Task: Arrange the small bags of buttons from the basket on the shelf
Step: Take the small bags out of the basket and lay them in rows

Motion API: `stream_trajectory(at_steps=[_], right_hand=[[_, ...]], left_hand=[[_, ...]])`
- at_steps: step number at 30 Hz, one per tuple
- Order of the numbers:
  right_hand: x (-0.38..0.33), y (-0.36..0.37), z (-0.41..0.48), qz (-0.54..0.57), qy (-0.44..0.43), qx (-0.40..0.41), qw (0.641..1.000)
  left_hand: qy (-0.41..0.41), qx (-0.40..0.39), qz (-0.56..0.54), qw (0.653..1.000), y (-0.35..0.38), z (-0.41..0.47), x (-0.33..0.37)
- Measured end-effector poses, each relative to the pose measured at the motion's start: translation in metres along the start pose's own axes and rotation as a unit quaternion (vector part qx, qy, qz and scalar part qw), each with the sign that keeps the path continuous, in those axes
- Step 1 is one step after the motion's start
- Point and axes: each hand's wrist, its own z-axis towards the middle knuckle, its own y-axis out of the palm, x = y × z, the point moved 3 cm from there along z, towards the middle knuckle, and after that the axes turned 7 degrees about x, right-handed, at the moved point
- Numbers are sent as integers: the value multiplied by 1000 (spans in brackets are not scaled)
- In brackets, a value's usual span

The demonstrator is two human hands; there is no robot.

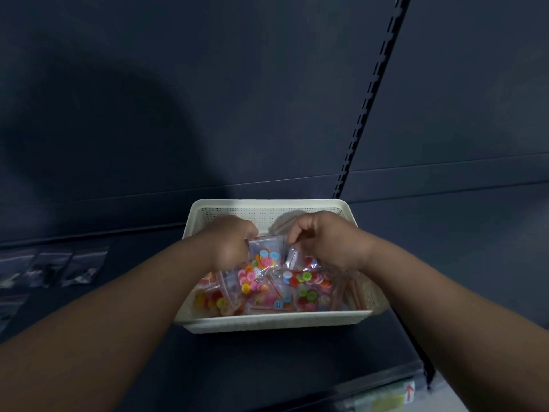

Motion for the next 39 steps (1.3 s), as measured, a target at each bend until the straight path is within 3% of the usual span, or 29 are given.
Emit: stream_trajectory(at_steps=[8, 13, 16, 20, 25, 28, 31, 34, 39], right_hand=[[5, 7, 0, 42, 42, -8, 998], [8, 11, -3, 23, 110, -86, 990], [9, 11, 3, -65, 79, -42, 994], [5, 9, 11, -39, 29, 0, 999], [5, 16, 20, -113, -17, -78, 990], [9, 18, 22, -180, -1, -73, 981], [7, 21, 25, -223, -33, -39, 973], [8, 23, 27, -214, -52, -20, 975], [13, 14, 26, -92, 3, 1, 996]], left_hand=[[7, 3, -89, 996, 0, -3, 3], [-9, -39, -137, 990, 6, -6, 1], [-19, -47, -108, 993, 9, -8, 2], [-34, -73, -93, 992, 8, -9, 4], [-59, -99, -74, 991, 1, -6, 4], [-80, -54, -78, 992, -7, -2, 6], [-62, 33, -12, 997, -10, 0, 12], [-21, 11, 43, 999, 0, 1, 22], [-43, -33, -11, 998, 6, 4, 23]])
